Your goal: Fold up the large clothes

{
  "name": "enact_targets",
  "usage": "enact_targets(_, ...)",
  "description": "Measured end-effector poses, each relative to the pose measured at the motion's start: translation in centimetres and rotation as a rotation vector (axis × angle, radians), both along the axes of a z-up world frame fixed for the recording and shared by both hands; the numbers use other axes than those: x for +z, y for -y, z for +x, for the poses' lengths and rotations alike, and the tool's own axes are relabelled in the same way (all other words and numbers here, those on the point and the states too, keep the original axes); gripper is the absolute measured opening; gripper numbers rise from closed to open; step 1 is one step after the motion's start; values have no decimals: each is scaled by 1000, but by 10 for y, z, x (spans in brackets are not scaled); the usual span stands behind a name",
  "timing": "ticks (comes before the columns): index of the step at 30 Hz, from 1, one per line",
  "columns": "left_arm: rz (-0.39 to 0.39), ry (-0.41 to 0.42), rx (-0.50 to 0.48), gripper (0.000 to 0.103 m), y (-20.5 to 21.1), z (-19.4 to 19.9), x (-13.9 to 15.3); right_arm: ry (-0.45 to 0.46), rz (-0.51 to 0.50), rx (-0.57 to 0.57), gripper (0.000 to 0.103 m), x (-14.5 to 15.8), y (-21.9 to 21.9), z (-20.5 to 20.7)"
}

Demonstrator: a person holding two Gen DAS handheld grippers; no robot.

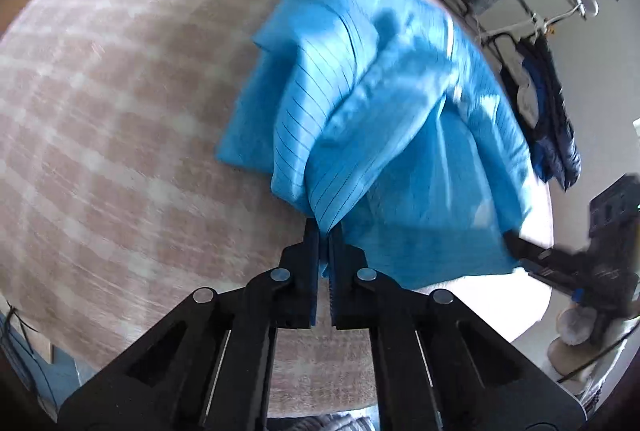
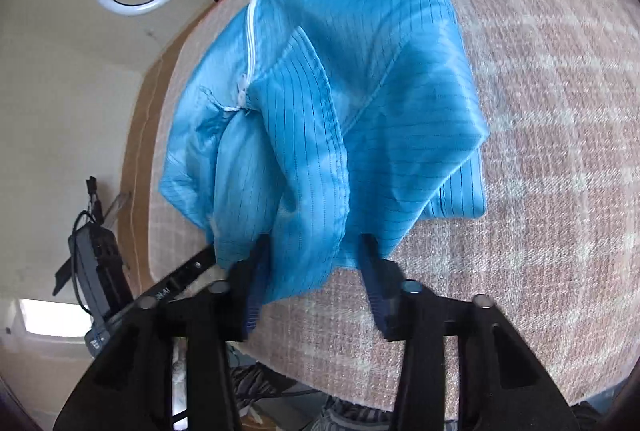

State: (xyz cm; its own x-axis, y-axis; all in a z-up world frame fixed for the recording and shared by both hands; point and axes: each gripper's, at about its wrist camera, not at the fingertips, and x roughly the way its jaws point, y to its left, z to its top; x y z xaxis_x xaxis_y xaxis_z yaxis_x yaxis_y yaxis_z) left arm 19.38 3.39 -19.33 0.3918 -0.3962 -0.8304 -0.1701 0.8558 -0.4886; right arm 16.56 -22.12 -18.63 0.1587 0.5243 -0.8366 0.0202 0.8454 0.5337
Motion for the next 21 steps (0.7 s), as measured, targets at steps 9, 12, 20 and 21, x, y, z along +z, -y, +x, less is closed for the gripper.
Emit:
enact_targets(9, -43, 152, 47, 0, -24, -6, 43, 499, -92, 107, 0, 62, -6, -43)
enact_targets(12, 19, 128, 29, 0, -17, -5, 27, 580, -224, 147, 0, 54, -8, -58)
enact_targets(20, 17, 43, -54, 0, -12, -13, 2, 374, -75, 98, 8, 29, 41, -53)
enact_targets(21, 11, 51, -54, 1, -15, -17, 6, 354, -47, 60, 25, 27, 54, -51)
